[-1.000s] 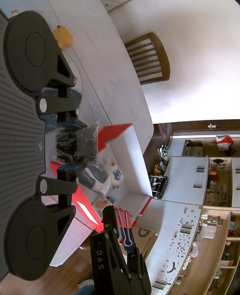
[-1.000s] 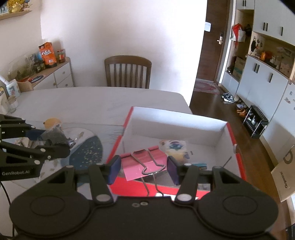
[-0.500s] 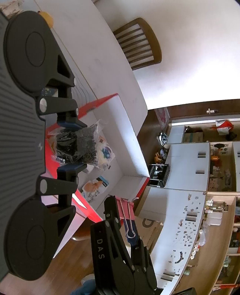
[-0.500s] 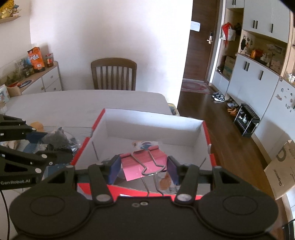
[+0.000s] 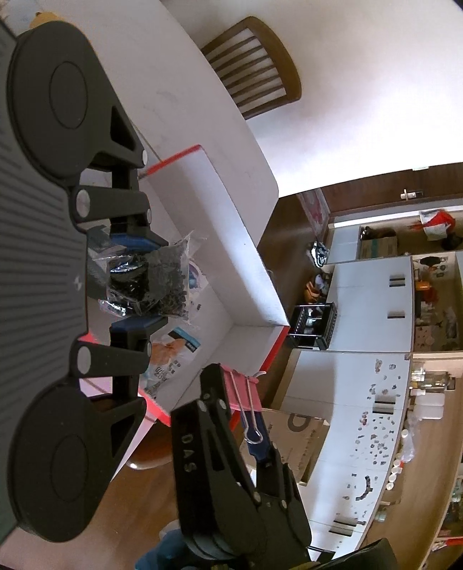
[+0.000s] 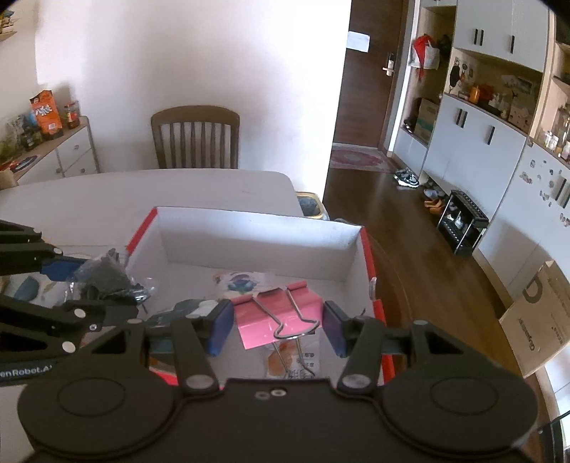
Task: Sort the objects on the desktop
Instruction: 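Lower both tools into the box and open them to drop the pouch and clip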
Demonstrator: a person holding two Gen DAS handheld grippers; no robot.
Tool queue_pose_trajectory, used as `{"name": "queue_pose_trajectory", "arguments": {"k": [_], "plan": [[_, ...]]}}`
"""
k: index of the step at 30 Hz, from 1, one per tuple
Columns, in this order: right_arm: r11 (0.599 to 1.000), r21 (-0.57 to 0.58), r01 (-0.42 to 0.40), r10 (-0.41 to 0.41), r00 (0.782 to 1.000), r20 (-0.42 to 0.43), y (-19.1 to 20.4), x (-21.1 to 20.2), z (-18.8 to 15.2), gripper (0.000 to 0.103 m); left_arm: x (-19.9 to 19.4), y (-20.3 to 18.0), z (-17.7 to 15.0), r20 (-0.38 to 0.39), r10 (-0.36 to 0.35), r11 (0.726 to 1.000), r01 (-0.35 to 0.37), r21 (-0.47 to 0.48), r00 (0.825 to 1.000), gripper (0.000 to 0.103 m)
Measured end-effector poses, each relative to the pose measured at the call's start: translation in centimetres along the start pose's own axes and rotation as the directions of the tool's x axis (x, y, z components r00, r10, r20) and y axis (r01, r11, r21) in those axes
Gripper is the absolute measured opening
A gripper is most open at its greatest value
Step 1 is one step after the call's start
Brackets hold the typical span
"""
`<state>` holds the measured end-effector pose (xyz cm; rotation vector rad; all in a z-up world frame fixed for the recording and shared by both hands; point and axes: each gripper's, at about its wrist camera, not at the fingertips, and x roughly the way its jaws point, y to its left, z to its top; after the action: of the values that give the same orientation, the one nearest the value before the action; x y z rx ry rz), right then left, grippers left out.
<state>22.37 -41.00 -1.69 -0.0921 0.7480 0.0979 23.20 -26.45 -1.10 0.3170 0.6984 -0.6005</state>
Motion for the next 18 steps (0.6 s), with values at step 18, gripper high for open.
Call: {"name": "queue_pose_trajectory", "arguments": {"k": [18], "plan": [[0.999, -0.04, -0.02, 0.017, 0.996, -0.091, -0.3, 6.1, -0.6, 0.054, 6.8, 1.8, 2.0, -0.082, 0.078, 0.997, -0.077, 0.012, 0.994, 0.036]]}}
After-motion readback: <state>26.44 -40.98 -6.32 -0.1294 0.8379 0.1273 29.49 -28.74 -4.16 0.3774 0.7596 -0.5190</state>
